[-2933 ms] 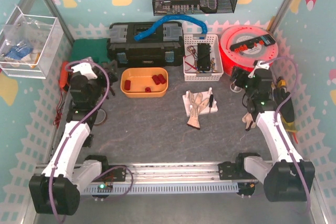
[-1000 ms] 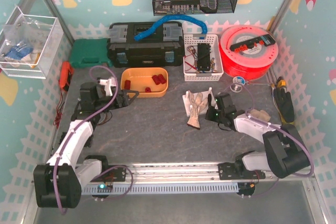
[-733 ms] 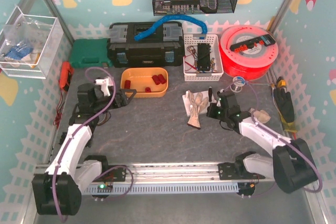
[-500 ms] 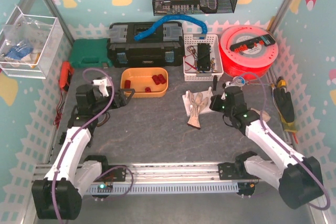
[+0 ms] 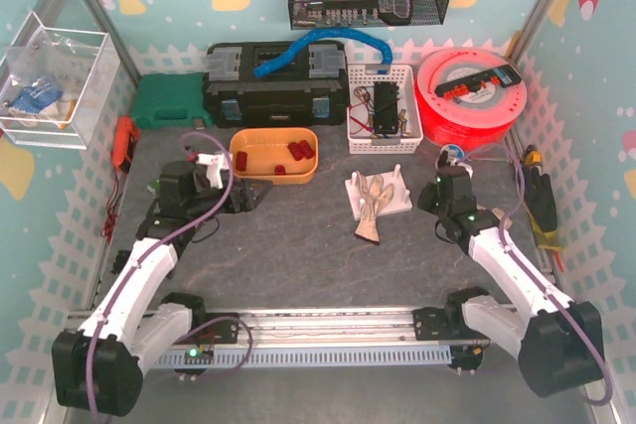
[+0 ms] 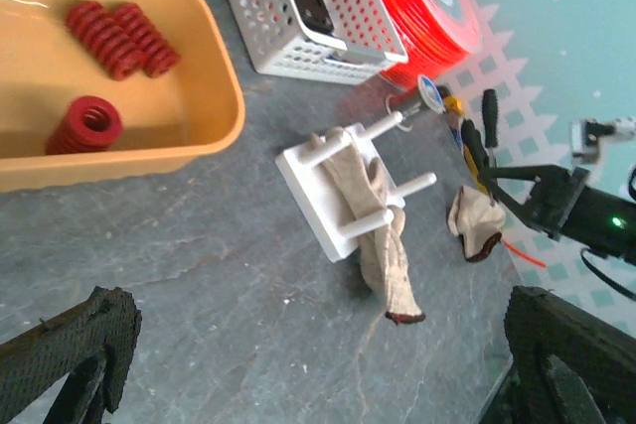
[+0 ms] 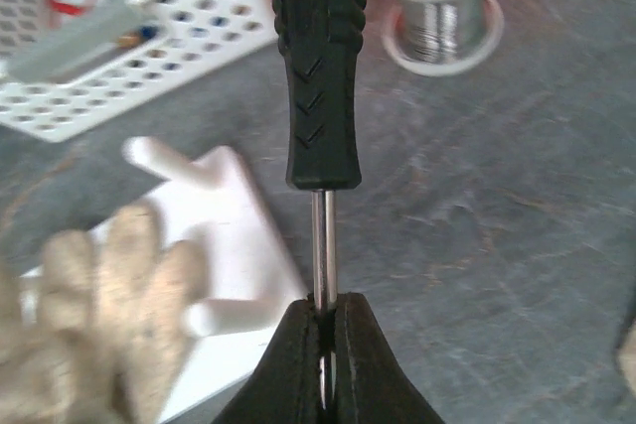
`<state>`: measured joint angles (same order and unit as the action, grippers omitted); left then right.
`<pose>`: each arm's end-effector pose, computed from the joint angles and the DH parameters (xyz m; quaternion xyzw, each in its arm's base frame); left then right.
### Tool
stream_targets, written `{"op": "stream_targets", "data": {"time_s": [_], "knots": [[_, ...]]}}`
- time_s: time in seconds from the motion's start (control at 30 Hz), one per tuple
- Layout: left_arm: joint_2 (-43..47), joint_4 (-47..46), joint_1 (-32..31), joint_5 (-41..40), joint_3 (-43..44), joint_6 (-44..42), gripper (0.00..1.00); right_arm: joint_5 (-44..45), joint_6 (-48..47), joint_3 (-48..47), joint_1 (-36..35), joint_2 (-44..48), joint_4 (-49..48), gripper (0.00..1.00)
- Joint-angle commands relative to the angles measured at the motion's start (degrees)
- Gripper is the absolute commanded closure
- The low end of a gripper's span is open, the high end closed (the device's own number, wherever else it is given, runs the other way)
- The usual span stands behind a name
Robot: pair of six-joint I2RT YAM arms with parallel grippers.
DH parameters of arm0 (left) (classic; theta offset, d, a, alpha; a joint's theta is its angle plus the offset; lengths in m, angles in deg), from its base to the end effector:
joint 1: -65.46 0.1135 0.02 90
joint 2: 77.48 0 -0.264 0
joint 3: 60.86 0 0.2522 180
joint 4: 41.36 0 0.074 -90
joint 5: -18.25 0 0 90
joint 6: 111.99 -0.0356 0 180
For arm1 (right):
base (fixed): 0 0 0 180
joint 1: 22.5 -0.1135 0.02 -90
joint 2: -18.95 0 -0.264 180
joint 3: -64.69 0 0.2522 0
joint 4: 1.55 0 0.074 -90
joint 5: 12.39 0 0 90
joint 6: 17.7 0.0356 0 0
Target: Install the large spring
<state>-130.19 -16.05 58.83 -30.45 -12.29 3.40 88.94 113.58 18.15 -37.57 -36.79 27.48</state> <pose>0.1953 -0.0464 0.2558 0.0437 0.8263 -0.4229 0.3695 0.2006 0.0468 0.2240 0.2450 0.8622 0.1268 0.4249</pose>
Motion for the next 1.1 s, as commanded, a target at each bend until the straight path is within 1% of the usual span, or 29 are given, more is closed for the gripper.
{"op": "stream_targets", "data": {"time_s": [0.0, 0.07, 0.13, 0.27, 0.43, 0.57, 0.8, 1.07], "knots": [[0.6, 1.42, -4.54, -4.07, 2.06, -1.4, 0.01, -2.23, 1.66, 3.4, 5.76, -3.05, -1.84, 1.0], [1.03, 2.35, -6.37, -6.7, 2.55, -1.72, 0.01, -6.04, 2.29, 5.3, 8.53, -4.97, -4.5, 1.0], [1.75, 3.23, -7.62, -9.23, 3.0, -2.33, 0.01, -7.57, 2.74, 6.51, 10.09, -7.11, -6.67, 1.0], [2.87, 5.38, -7.96, -13.51, 3.67, -3.92, 0.01, -6.57, 3.02, 6.52, 12.3, -11.77, -7.91, 1.0], [3.45, 5.6, -7.93, -13.88, 3.69, -4.03, 0.01, -6.62, 2.29, 5.18, 13.43, -15.68, -9.1, 1.0], [3.08, 5.7, -7.96, -13.7, 3.77, -4.12, 0.01, -6.72, 2.35, 4.25, 13.92, -17.92, -9.07, 0.86], [3.1, 5.81, -7.96, -13.91, 3.69, -4.14, 0.01, -6.59, 2.38, 3.93, 14.28, -19.25, -8.21, 0.73], [2.9, 5.74, -7.96, -14.05, 3.51, -3.65, 0.01, -8.13, 0.31, 2.03, 14.28, -14.24, -3.54, 0.62]]}}
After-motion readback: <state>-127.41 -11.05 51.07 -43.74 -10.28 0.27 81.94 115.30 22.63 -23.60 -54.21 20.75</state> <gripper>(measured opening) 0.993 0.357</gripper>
